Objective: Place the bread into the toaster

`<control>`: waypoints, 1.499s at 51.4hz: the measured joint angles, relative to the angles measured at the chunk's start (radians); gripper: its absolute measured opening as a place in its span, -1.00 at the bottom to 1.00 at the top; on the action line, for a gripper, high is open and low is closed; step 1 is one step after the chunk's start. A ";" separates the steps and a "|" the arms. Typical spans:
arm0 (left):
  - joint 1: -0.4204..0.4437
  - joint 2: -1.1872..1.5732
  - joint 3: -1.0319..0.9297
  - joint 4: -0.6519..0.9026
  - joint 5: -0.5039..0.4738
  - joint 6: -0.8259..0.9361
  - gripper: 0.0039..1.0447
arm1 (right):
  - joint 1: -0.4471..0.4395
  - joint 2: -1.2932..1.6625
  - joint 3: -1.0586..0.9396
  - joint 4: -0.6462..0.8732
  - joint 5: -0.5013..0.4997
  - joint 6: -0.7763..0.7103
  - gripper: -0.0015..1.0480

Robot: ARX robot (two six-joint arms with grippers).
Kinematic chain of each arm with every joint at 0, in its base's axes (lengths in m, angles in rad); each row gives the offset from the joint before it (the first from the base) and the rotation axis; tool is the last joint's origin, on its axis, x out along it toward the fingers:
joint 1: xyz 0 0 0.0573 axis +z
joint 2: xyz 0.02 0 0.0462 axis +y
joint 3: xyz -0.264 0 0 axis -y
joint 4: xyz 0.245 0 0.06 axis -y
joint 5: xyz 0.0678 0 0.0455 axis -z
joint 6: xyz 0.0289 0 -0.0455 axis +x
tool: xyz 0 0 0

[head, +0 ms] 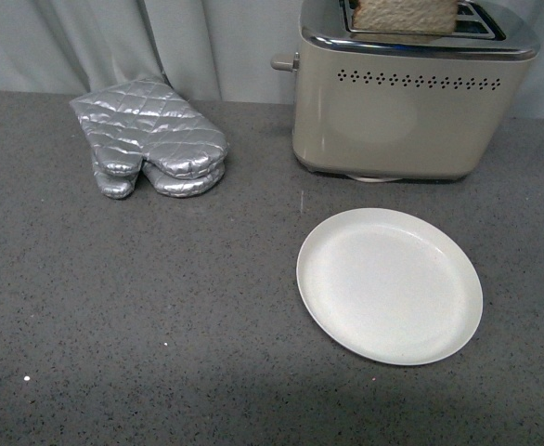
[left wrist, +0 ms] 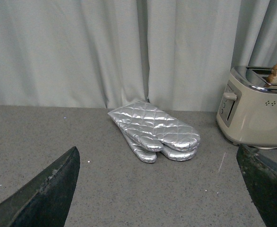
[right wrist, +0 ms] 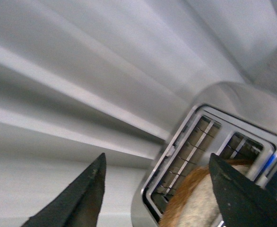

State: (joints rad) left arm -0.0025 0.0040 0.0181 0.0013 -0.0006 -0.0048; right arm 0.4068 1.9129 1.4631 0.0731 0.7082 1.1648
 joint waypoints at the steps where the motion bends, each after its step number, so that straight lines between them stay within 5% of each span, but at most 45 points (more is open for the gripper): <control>1: 0.000 0.000 0.000 0.000 0.000 0.000 0.88 | 0.000 -0.005 -0.007 0.022 0.000 -0.024 0.26; 10: 0.000 0.000 0.000 0.000 0.000 0.000 0.88 | 0.005 -0.143 -0.186 0.391 -0.086 -0.495 0.85; 18: 0.000 0.000 0.000 0.000 0.000 0.000 0.88 | -0.003 -0.290 -0.422 0.645 -0.142 -0.915 0.81; 30: 0.000 0.000 0.000 0.000 0.000 0.000 0.88 | -0.078 -0.525 -0.777 0.808 -0.244 -1.304 0.80; 31: 0.000 0.000 0.000 0.000 0.000 0.000 0.88 | -0.116 -0.611 -0.841 0.702 -0.355 -1.287 0.66; 35: 0.000 0.000 0.000 0.000 0.000 0.000 0.88 | -0.179 -0.771 -0.986 0.595 -0.482 -1.219 0.32; 56: 0.000 0.000 0.000 0.000 0.000 0.000 0.88 | -0.284 -1.000 -1.244 0.614 -0.591 -1.176 -0.95; 77: 0.000 0.000 0.000 0.000 0.000 0.000 0.88 | -0.404 -1.222 -1.376 0.520 -0.703 -1.175 -0.99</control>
State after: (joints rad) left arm -0.0025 0.0040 0.0181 0.0013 -0.0010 -0.0048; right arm 0.0025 0.6907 0.0872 0.5934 0.0055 -0.0097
